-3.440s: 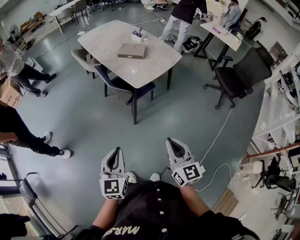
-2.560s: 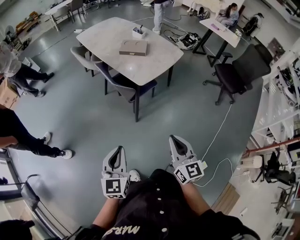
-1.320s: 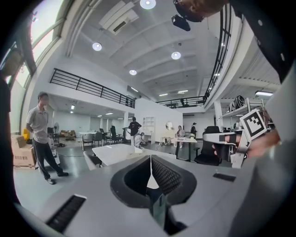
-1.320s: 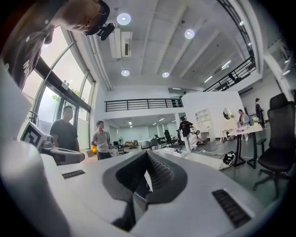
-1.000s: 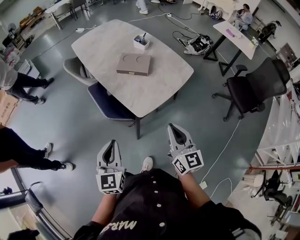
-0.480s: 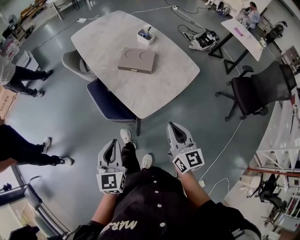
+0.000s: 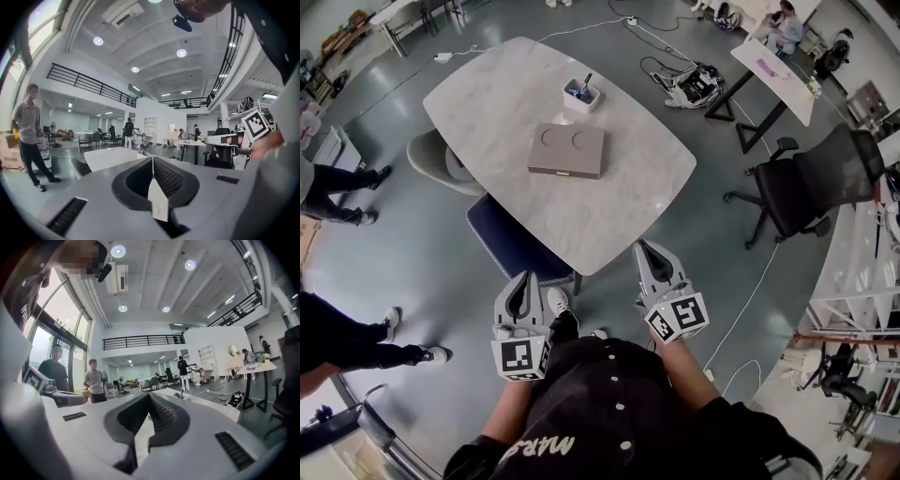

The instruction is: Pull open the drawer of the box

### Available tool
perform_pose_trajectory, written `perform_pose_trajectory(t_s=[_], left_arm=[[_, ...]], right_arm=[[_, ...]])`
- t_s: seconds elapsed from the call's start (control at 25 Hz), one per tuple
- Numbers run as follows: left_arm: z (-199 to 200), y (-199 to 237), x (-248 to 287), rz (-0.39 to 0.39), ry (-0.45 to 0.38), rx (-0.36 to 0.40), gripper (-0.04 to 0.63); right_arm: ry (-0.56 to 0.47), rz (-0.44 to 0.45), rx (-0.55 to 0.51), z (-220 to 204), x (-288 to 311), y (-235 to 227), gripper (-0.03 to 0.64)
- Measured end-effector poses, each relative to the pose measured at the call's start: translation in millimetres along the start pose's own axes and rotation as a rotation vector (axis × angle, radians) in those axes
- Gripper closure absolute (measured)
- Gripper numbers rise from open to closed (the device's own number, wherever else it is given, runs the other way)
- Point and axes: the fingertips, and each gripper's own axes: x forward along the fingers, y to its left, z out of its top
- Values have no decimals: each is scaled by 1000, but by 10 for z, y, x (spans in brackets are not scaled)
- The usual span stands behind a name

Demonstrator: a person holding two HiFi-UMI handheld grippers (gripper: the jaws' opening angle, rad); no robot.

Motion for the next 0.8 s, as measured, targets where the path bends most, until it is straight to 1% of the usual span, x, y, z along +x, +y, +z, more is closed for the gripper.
perform_pose_trajectory(t_s=[0.16, 0.36, 0.6, 0.8], left_arm=[[157, 195, 350, -38, -20, 3, 577], [247, 420, 674, -77, -23, 0, 577], [228, 645, 920, -109, 6, -13, 577], [174, 699, 1072, -109, 35, -35, 577]], right_arm=[[-26, -19, -3, 132, 389, -89, 620], [-24, -30, -10, 210, 808, -85, 620], [6, -27, 14, 173, 1135, -53, 620], [40, -19, 56, 93, 1323, -160, 620]])
